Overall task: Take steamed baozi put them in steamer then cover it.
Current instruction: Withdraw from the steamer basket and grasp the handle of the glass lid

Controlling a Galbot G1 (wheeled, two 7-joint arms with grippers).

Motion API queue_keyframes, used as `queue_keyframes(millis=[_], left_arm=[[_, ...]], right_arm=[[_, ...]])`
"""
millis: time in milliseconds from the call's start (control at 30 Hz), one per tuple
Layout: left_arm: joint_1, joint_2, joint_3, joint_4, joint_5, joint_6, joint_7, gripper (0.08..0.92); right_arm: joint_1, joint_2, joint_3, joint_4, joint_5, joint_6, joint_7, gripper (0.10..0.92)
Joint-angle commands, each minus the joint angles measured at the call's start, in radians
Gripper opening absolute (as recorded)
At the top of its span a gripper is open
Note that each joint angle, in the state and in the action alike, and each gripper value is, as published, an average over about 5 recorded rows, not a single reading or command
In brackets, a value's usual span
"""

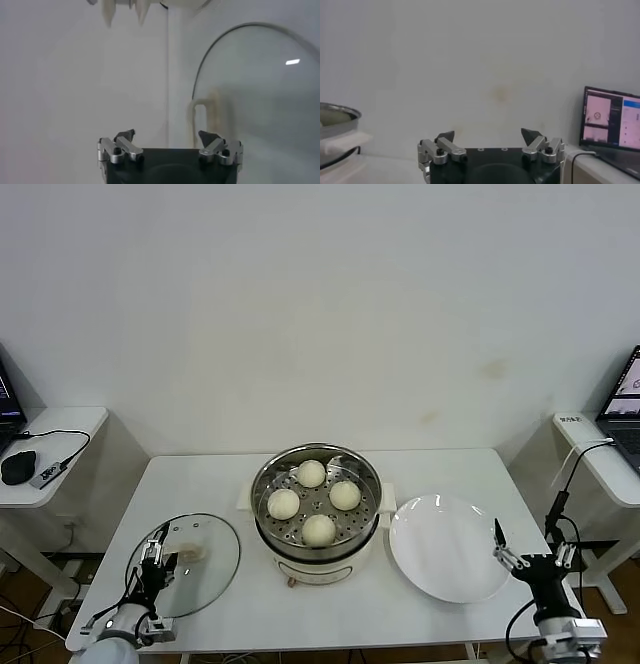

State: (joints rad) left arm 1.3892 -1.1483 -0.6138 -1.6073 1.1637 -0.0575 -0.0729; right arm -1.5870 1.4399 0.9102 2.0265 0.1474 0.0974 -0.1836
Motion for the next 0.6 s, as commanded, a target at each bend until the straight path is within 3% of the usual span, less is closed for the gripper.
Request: queue_keyframes(millis=[33, 367, 467, 600], left_arm=[[-0.109, 0.001, 0.018, 0.082, 0.021, -0.001, 0.010, 0.823], [-0.118, -0.014, 0.023, 0.107, -0.002, -0.005, 0.004, 0.822], [-0.118, -0.018, 0.026, 0.115, -0.004, -0.005, 0.004, 0.784], [-0.122, -0.024, 0.027, 0.128, 0.001, -0.004, 0.002, 0.671]], right_arm=[[-0.017, 0.018, 0.000, 0.001, -0.014, 0.004, -0.003, 0.823], [-0.019, 0.024, -0.011, -0.003, -0.024, 0.006, -0.004, 0.823], [-0.019, 0.026, -0.019, -0.005, -0.027, 0.007, -0.005, 0.823], [-0.019, 0.028, -0.025, -0.007, -0.030, 0.007, -0.006, 0.823]])
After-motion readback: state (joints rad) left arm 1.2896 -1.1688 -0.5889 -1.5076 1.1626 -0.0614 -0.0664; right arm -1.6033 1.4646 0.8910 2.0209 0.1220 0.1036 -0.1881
